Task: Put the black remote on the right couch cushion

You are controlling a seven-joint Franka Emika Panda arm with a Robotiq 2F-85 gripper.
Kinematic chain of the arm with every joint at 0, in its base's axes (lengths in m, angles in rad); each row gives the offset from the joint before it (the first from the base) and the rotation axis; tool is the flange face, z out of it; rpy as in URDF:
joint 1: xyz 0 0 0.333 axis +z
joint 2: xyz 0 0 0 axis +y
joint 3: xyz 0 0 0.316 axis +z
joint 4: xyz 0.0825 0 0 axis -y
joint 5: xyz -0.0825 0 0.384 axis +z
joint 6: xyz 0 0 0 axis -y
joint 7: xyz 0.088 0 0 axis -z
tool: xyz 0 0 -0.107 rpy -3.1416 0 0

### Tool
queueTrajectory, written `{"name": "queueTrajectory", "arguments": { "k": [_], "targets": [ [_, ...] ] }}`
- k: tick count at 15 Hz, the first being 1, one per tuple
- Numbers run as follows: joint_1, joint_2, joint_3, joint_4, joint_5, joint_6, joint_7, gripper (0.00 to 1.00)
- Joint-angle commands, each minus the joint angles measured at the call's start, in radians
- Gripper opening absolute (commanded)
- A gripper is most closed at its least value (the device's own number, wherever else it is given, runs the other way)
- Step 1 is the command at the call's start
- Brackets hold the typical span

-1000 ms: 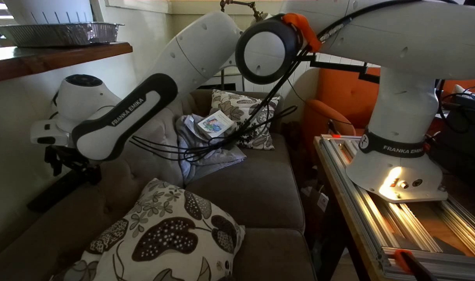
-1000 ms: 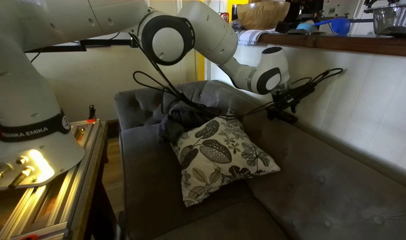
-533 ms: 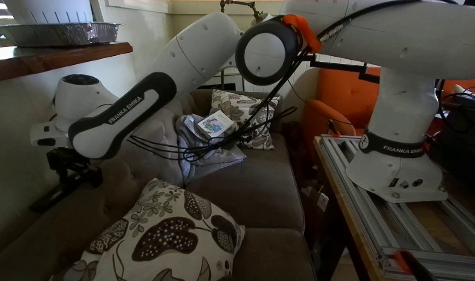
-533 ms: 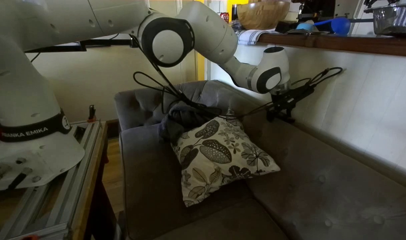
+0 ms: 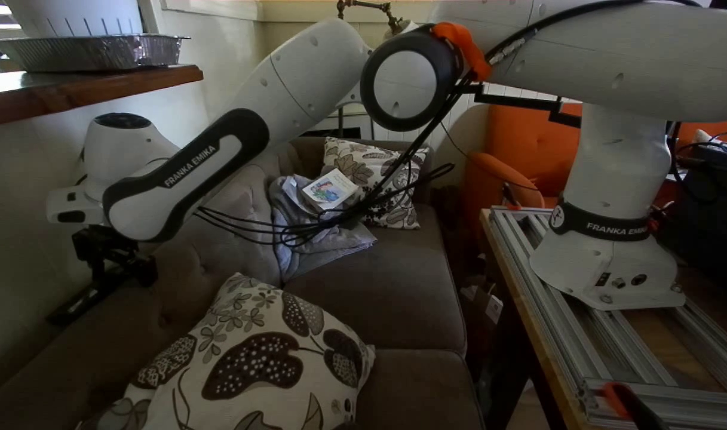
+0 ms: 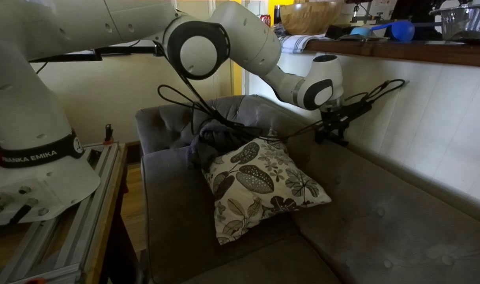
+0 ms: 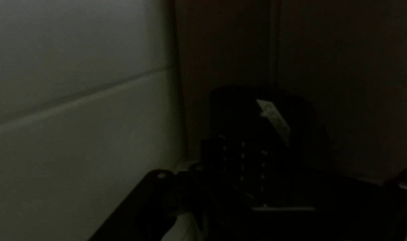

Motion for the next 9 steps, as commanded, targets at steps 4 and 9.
{"name": "queueTrajectory", "arguments": {
  "k": [4, 9],
  "targets": [
    [0.004, -0.114, -0.011, -0.163, -0.006, 0.046, 0.063, 0.32],
    [0.028, -0.272, -0.08, -0.385, -0.02, 0.132, 0.236, 0.32]
  ]
}}
